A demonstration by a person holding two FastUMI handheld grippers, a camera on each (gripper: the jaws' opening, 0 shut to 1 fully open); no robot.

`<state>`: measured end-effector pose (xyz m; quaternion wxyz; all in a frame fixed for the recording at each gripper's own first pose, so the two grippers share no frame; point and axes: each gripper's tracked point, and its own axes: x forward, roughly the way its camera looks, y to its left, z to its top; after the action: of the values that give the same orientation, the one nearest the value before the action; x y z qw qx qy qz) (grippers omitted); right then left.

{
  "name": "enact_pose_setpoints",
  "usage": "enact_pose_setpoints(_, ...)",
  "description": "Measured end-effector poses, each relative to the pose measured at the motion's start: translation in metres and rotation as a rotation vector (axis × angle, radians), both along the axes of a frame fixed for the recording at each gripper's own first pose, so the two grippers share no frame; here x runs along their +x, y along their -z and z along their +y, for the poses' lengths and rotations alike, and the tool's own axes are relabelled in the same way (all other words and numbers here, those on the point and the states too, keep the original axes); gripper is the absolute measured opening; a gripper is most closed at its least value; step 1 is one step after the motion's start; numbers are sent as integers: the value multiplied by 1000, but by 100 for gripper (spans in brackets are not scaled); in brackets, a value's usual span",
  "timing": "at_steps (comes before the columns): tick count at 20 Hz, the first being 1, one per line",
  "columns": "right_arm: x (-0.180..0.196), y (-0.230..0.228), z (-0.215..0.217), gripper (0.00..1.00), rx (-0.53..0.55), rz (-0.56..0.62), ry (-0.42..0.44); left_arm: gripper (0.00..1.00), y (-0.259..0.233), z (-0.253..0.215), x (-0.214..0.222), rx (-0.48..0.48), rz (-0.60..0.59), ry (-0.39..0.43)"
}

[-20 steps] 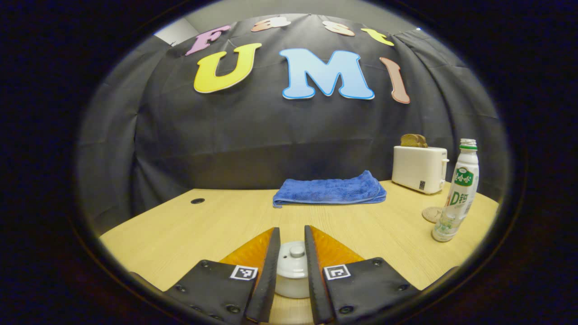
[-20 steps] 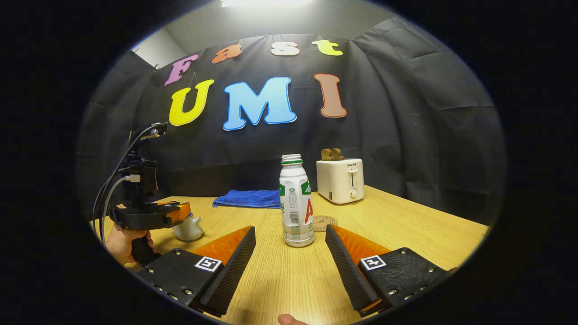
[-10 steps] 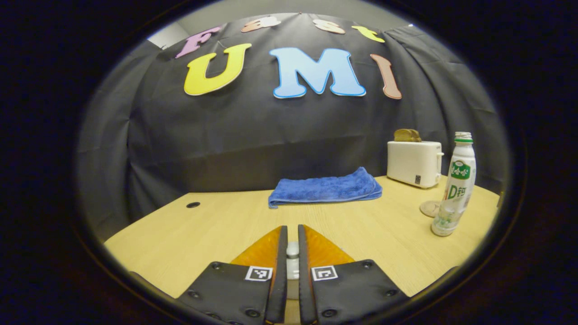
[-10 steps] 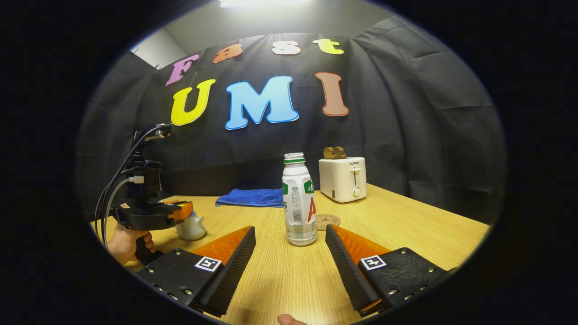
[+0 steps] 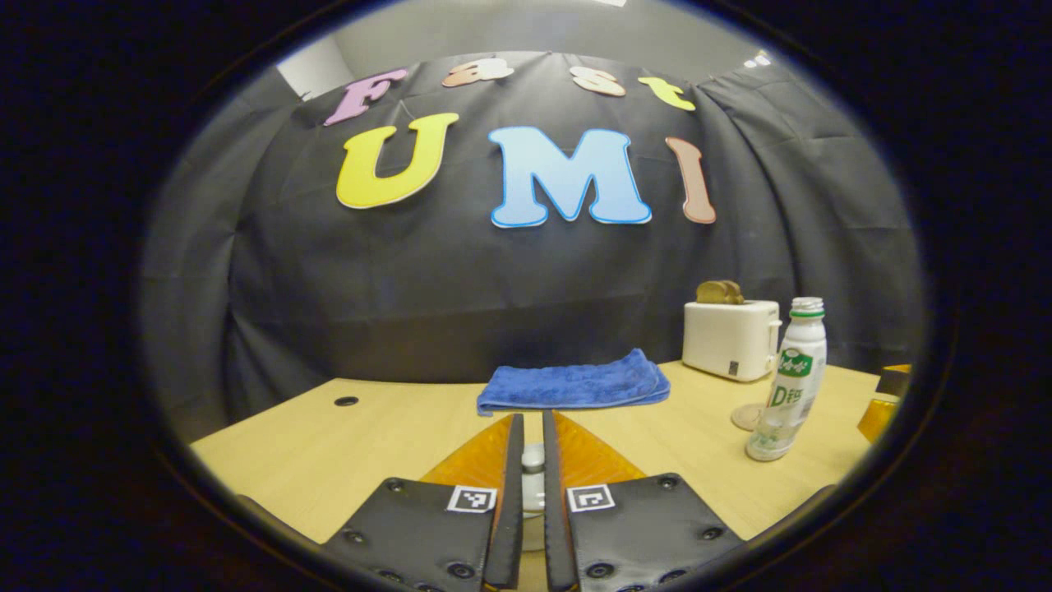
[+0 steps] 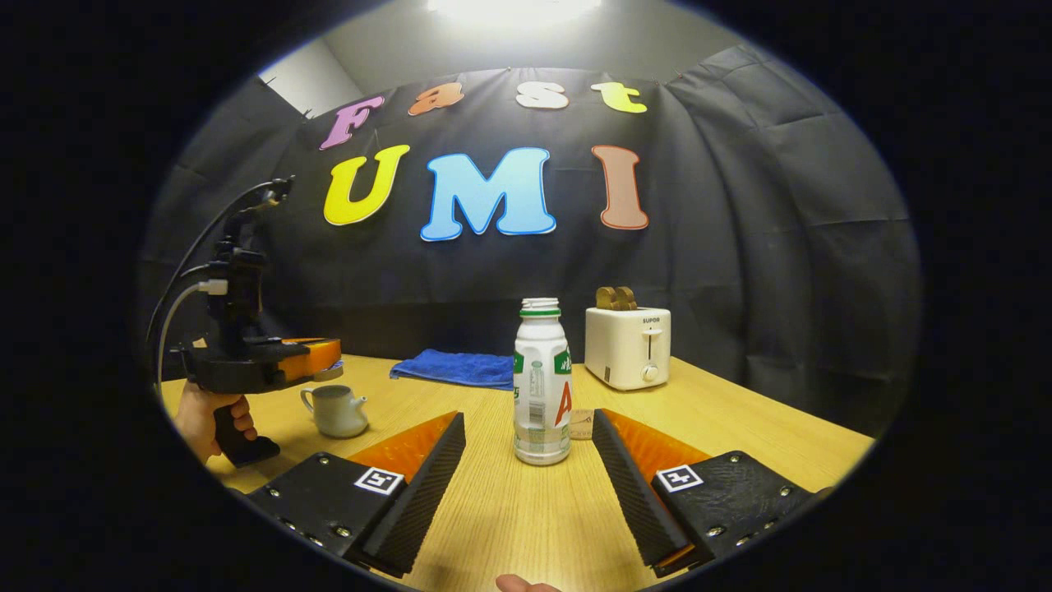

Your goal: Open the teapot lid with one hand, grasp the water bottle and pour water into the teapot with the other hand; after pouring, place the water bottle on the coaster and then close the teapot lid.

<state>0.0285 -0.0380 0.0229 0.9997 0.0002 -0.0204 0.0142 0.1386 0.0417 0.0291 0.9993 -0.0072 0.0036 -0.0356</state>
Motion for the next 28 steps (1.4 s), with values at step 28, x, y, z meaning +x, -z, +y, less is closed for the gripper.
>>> enact_pose_setpoints(28,130,33,-6,79,-59,153,40,22,-20,32,-31,-173,-106,-17)
